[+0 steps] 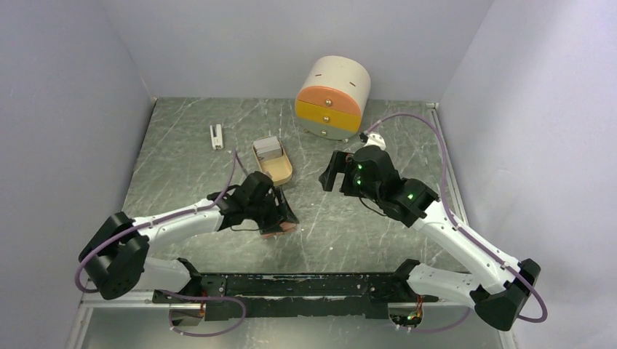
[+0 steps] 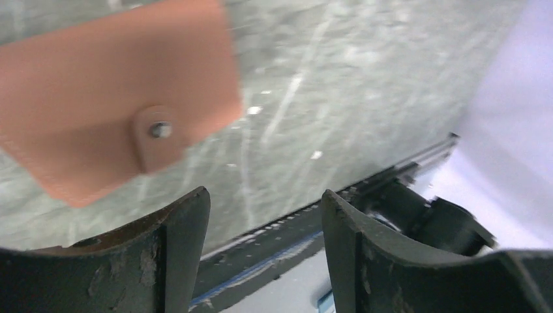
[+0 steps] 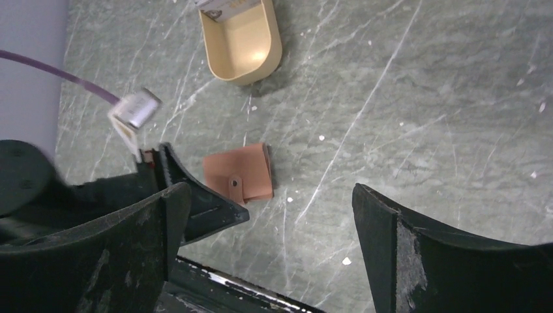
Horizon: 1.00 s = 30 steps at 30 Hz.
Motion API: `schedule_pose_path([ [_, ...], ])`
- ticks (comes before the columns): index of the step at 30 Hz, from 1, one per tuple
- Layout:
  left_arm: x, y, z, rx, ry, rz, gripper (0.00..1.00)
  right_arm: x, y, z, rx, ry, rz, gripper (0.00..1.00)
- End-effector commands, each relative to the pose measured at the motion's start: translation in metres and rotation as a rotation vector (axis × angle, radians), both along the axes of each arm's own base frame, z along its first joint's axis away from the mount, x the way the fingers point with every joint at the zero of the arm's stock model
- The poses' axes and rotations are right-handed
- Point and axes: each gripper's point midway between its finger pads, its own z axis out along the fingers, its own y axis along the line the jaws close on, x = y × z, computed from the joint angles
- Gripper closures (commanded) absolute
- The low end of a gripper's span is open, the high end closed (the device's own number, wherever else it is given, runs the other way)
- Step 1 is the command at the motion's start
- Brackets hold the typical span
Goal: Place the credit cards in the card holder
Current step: Move the card holder to the center of the board.
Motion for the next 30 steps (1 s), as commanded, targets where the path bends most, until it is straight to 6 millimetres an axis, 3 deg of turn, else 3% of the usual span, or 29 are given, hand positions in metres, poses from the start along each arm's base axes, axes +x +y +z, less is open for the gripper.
schedule_pose_path([
  [1,0.011,-0.019,0.048,-0.102,-0.107,-0.036,0.32,-0.015,-0.004,-0.021,0.050,0.095,-0.051,0.03],
  [8,0.036,0.044,0.032,0.136,-0.160,0.003,0.34,-0.030,0.004,-0.065,0.104,0.281,-0.120,0.11],
  [15,0.058,0.089,0.011,0.220,-0.139,-0.025,0.36,-0.031,0.008,-0.079,0.076,0.316,-0.102,0.18],
  [20,0.058,0.090,-0.015,0.211,-0.056,-0.090,0.39,-0.031,0.017,-0.077,0.086,0.297,-0.034,0.26],
  [25,0.037,0.079,-0.033,0.132,0.004,-0.148,0.44,-0.029,0.015,-0.078,0.058,0.327,-0.072,0.30],
  [30,0.015,0.049,-0.027,-0.045,0.027,-0.195,0.53,-0.031,0.024,-0.089,0.069,0.368,-0.058,0.31],
])
